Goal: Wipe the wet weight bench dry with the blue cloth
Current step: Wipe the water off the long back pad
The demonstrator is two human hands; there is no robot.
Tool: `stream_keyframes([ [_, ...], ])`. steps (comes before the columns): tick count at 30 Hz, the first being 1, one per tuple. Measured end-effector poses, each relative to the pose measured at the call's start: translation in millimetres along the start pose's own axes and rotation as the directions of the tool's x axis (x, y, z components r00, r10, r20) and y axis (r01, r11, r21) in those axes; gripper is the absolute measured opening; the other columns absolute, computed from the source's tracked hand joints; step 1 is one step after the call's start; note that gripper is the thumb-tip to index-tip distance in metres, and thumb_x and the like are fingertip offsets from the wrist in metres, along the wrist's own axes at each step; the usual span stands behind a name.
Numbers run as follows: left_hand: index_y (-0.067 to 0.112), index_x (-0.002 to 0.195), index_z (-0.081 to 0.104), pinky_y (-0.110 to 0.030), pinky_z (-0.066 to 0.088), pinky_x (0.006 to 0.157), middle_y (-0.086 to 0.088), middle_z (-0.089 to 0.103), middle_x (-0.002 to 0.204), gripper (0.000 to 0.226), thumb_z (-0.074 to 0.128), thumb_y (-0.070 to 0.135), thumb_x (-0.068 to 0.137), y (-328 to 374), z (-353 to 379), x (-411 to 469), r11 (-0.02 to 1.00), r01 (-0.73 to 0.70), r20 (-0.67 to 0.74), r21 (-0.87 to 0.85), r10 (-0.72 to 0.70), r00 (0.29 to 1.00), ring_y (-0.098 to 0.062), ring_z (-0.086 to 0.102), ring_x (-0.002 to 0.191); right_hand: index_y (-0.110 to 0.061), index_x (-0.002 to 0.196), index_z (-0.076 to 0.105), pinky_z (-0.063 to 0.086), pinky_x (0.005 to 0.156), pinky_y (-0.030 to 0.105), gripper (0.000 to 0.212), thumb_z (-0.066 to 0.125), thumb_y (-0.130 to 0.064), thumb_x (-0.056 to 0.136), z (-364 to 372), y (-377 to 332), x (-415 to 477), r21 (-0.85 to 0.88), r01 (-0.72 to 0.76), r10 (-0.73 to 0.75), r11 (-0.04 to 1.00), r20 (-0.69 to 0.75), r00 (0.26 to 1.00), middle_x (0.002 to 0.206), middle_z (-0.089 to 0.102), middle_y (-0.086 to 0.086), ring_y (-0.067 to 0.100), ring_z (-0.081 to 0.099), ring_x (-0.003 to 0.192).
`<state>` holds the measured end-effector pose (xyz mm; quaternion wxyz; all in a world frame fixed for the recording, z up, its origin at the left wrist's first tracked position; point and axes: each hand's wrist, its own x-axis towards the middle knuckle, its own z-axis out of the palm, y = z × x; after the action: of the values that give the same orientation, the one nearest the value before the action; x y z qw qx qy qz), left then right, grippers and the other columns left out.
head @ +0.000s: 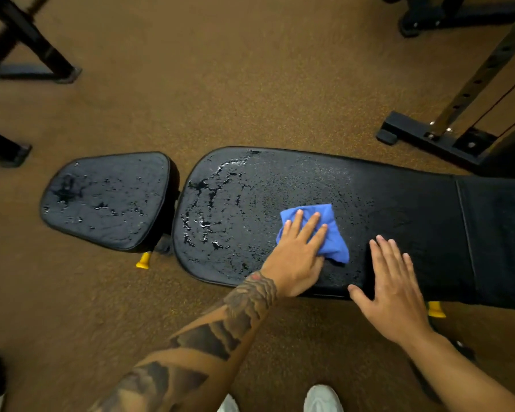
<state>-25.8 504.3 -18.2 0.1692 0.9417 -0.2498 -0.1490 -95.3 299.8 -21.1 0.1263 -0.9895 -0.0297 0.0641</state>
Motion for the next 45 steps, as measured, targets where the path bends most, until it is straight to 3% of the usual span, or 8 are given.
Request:
stream_keyframes([
  [7, 0.008, 0.154, 0.015, -0.034, -0.006, 0.121, -0.005, 0.004, 0.163, 0.072, 0.046, 0.031, 0.093, -10.6, -31.5, -29.2, 0.942, 0.012, -0.145, -0.334, -0.064, 0.987, -0.02, -0.008, 0.15, -0.008, 0.15, 0.02, 0.01, 0.118, 0.046, 0.088, 0.043, -0.055, 0.079, -13.7, -62.1, 33.7, 0.048, 0.191, -0.189, 0.98, -0.04, 0.981, 0.158, 0.016, 0.009, 0.023, 0.009, 0.147],
  [11, 0.013, 0.155, 0.012, -0.029, -0.009, 0.12, 0.002, 0.001, 0.164, 0.079, 0.037, 0.05, 0.09, -33.4, -38.4, -74.2, 0.939, 0.047, -0.203, -0.339, -0.122, 0.971, -0.011, -0.012, 0.149, -0.015, 0.15, 0.02, 0.012, 0.118, 0.046, 0.087, 0.043, -0.057, 0.077, -8.5, -88.7, 56.5, 0.04, 0.233, -0.234, 0.972, 0.009, 0.972, 0.158, 0.018, 0.007, 0.023, 0.012, 0.146],
  [17, 0.016, 0.156, 0.007, -0.033, -0.005, 0.121, 0.007, -0.004, 0.163, 0.079, 0.039, 0.051, 0.092, -77.0, -43.1, -125.1, 0.947, 0.133, -0.236, -0.293, -0.206, 0.95, -0.006, -0.016, 0.147, -0.016, 0.15, 0.024, 0.009, 0.117, 0.046, 0.077, 0.026, -0.049, 0.08, 8.5, -95.6, 58.3, -0.078, 0.205, -0.197, 0.976, 0.098, 0.975, 0.158, 0.018, 0.005, 0.024, 0.013, 0.146],
  [26, 0.01, 0.154, 0.007, -0.031, 0.005, 0.122, -0.004, 0.006, 0.163, 0.094, 0.061, 0.049, 0.089, -174.7, -56.6, -133.1, 0.742, 0.393, -0.271, -0.542, -0.598, 0.755, -0.012, 0.003, 0.149, -0.018, 0.151, 0.018, 0.001, 0.117, 0.041, 0.065, 0.04, -0.033, 0.092, 10.8, -100.2, 57.7, -0.087, 0.16, -0.15, 0.983, 0.114, 0.982, 0.16, 0.009, 0.0, 0.019, 0.002, 0.147],
  [32, 0.024, 0.155, 0.006, -0.04, 0.021, 0.12, 0.007, 0.013, 0.161, 0.13, 0.074, 0.077, 0.058, -198.6, -49.2, -127.6, 0.74, 0.387, -0.111, -0.551, -0.524, 0.845, -0.008, 0.012, 0.148, -0.021, 0.151, 0.017, -0.005, 0.116, 0.035, 0.07, 0.031, -0.039, 0.085, 11.5, -103.2, 56.7, -0.034, 0.109, -0.104, 0.994, 0.127, 0.986, 0.16, 0.006, -0.004, 0.015, -0.002, 0.147],
  [38, 0.037, 0.153, 0.006, -0.043, 0.032, 0.115, 0.013, 0.027, 0.157, 0.137, 0.09, 0.063, 0.048, -210.0, -38.9, -128.3, 0.654, 0.335, -0.032, -0.678, -0.481, 0.876, -0.007, 0.029, 0.143, -0.022, 0.151, 0.019, -0.003, 0.117, 0.038, 0.071, 0.033, -0.037, 0.083, 13.6, -108.5, 55.9, -0.006, 0.054, -0.053, 0.999, 0.109, 0.993, 0.16, 0.007, -0.003, 0.016, 0.0, 0.147],
  [41, 0.035, 0.153, 0.007, -0.028, 0.031, 0.114, 0.017, 0.029, 0.153, 0.133, 0.091, 0.055, 0.053, -202.1, -43.7, -129.2, 0.653, 0.283, -0.07, -0.702, -0.46, 0.885, 0.004, 0.03, 0.139, -0.025, 0.15, 0.022, 0.0, 0.118, 0.042, 0.069, 0.035, -0.036, 0.083, 15.2, -109.0, 59.9, 0.008, 0.035, -0.036, 0.999, 0.091, 0.995, 0.16, 0.009, -0.004, 0.015, 0.0, 0.147],
  [45, 0.034, 0.151, 0.006, 0.004, 0.026, 0.096, 0.025, 0.032, 0.144, 0.128, 0.093, 0.037, 0.057, -198.9, -42.7, -130.9, 0.63, 0.229, -0.105, -0.742, -0.448, 0.888, 0.026, 0.029, 0.125, -0.028, 0.15, 0.021, 0.002, 0.118, 0.045, 0.072, 0.024, -0.043, 0.08, 18.6, -117.9, 72.7, -0.017, 0.019, -0.018, 1.0, 0.069, 0.997, 0.16, 0.008, -0.004, 0.018, 0.0, 0.147],
])
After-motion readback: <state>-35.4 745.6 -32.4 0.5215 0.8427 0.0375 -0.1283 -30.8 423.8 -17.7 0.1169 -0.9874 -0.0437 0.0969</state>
